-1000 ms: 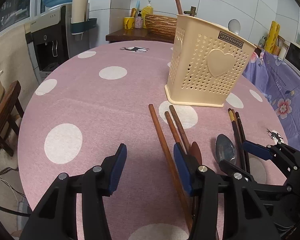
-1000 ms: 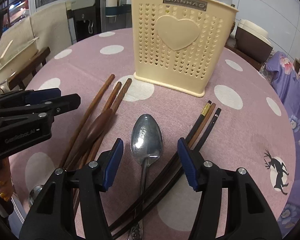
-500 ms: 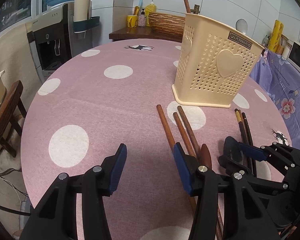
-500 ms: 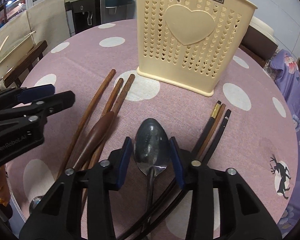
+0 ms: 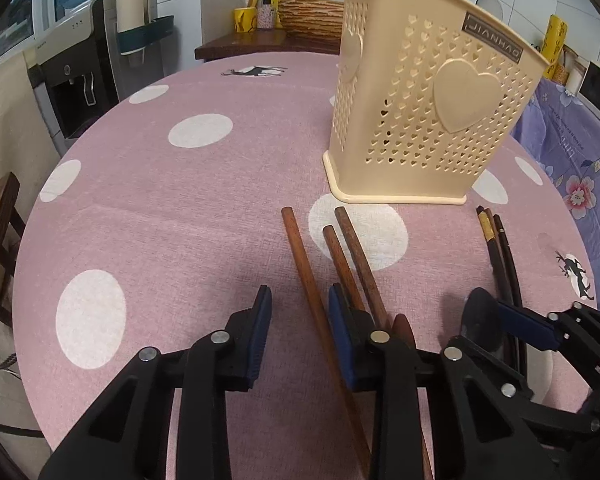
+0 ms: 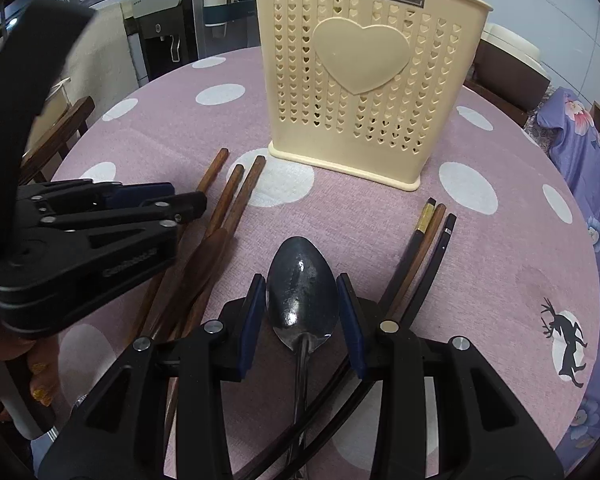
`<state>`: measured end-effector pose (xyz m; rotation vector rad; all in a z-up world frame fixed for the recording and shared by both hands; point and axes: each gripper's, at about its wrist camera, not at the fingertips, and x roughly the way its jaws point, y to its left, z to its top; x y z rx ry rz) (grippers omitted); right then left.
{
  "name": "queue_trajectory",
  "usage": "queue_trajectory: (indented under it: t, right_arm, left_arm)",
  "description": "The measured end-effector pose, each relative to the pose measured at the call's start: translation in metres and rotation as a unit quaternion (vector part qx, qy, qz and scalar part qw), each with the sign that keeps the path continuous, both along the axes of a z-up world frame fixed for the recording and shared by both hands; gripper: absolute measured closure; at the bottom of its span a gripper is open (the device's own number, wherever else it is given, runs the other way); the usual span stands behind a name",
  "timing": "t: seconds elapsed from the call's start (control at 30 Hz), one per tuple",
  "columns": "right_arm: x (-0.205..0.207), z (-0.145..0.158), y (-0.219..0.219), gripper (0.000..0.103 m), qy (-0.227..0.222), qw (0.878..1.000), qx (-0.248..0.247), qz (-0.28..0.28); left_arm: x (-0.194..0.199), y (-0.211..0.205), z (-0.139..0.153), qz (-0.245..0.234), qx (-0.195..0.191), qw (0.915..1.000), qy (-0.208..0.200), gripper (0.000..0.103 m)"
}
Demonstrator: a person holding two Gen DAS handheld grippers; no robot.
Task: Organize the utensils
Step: 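Close the left tool on another wooden chopstick, then carry the spoon with the right tool while the left tool carries the chopstick to the holder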
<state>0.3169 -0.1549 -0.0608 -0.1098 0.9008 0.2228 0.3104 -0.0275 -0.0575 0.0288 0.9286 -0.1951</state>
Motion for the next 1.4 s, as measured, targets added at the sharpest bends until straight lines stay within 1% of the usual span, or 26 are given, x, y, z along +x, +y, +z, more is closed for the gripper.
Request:
queue_trajectory:
  t: [0.33, 0.43, 0.5, 0.73, 0.83, 0.9, 0.97, 1.07, 1.23, 1.4]
  right_arm:
    - [-0.008, 0.015, -0.012, 0.066, -0.016, 1.000, 0.019, -0.012]
    - [-0.010, 0.018, -0.015, 0.066, -0.019, 0.999, 0.023, -0.015]
    - [-0.011, 0.019, -0.016, 0.066, -0.021, 0.999, 0.027, -0.015]
    - [-0.015, 0.025, -0.020, 0.066, -0.032, 0.998, 0.043, -0.015]
    - [-0.015, 0.028, -0.022, 0.066, -0.037, 0.998, 0.053, -0.014]
    - [-0.015, 0.030, -0.026, 0.066, -0.040, 0.997, 0.063, -0.013]
    - [-0.016, 0.034, -0.030, 0.066, -0.043, 0.996, 0.074, -0.012]
    - [-0.019, 0.042, -0.036, 0.066, -0.047, 0.994, 0.096, -0.010]
    - [-0.021, 0.061, -0.049, 0.067, -0.060, 0.989, 0.138, -0.005]
    - [-0.025, 0.080, -0.056, 0.067, -0.078, 0.986, 0.150, -0.001]
  left_arm:
    - [0.022, -0.016, 0.000, 0.002, 0.011, 0.9999, 0.006, 0.083]
    - [0.030, -0.020, 0.000, 0.005, 0.015, 0.9999, 0.006, 0.088]
    - [0.033, -0.022, 0.000, 0.006, 0.021, 0.9997, 0.004, 0.093]
    - [0.038, -0.024, 0.000, 0.014, 0.014, 0.9998, 0.002, 0.095]
    - [0.039, -0.023, 0.001, 0.017, 0.001, 0.9999, 0.003, 0.095]
    - [0.039, -0.021, 0.004, 0.018, -0.002, 0.9998, -0.005, 0.095]
    - [0.037, -0.019, 0.011, 0.019, -0.006, 0.9997, -0.014, 0.095]
    - [0.029, -0.014, 0.027, 0.020, -0.024, 0.9990, -0.032, 0.095]
    - [0.011, 0.000, 0.065, 0.021, -0.050, 0.9953, -0.080, 0.095]
    - [-0.007, 0.011, 0.100, 0.022, -0.063, 0.9896, -0.127, 0.095]
